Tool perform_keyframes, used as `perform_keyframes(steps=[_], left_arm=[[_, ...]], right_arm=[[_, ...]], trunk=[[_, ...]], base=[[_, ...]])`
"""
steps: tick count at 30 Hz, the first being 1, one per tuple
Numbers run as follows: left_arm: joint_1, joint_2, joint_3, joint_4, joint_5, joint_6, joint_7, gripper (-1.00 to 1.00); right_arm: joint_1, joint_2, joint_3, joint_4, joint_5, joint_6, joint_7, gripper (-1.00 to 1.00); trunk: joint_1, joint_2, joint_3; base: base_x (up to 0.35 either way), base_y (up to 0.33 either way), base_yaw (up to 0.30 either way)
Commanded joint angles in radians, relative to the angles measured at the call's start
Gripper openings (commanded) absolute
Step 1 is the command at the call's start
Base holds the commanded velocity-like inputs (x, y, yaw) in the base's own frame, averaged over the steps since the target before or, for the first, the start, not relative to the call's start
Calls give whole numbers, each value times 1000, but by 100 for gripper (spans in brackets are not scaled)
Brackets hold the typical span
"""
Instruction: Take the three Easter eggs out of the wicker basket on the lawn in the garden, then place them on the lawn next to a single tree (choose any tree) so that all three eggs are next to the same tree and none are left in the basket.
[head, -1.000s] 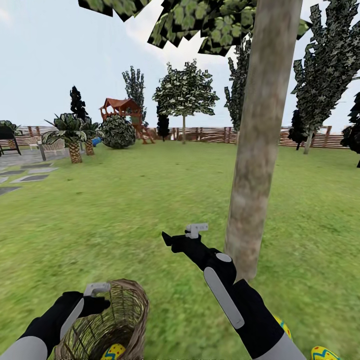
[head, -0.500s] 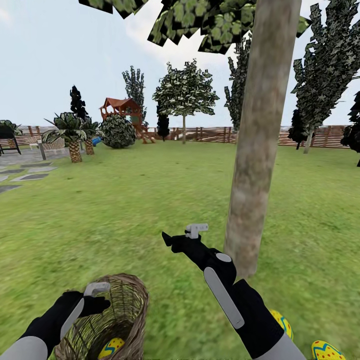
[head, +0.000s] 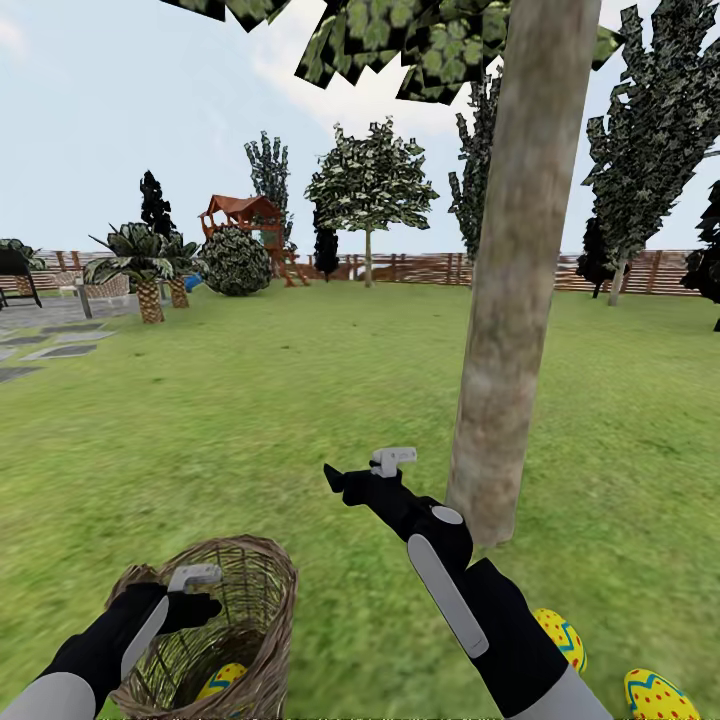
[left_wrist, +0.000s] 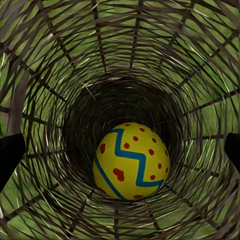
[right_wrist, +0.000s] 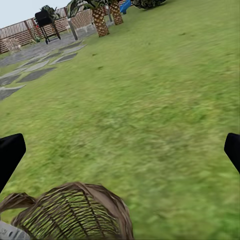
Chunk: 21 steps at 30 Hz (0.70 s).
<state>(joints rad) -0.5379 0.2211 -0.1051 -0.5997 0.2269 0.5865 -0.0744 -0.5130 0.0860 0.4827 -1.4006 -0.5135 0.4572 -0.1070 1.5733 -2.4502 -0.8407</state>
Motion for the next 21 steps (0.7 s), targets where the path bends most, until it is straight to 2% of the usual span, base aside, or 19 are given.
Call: perform_keyframes(steps=[1, 7, 12, 21], left_arm=[[-1, 1, -5, -1, 8, 4, 2, 100], [-1, 1, -5, -1, 8, 4, 2, 100], [0, 1, -5, -1, 8, 4, 2, 100], [0, 0, -7, -2, 8, 4, 2, 100]], right_arm=[[-1, 0, 1, -1, -10, 3, -10, 100], [-1, 0, 2, 0, -10, 3, -10, 100], [-1, 0, 2, 0, -10, 3, -10, 100], [-1, 0, 2, 0, -10, 3, -10, 100]], trunk=[[4, -8, -4], [27, -50, -23], [29, -51, -42], [29, -51, -42]], base=[[0, 0, 0], [0, 0, 0], [0, 0, 0], [0, 0, 0]])
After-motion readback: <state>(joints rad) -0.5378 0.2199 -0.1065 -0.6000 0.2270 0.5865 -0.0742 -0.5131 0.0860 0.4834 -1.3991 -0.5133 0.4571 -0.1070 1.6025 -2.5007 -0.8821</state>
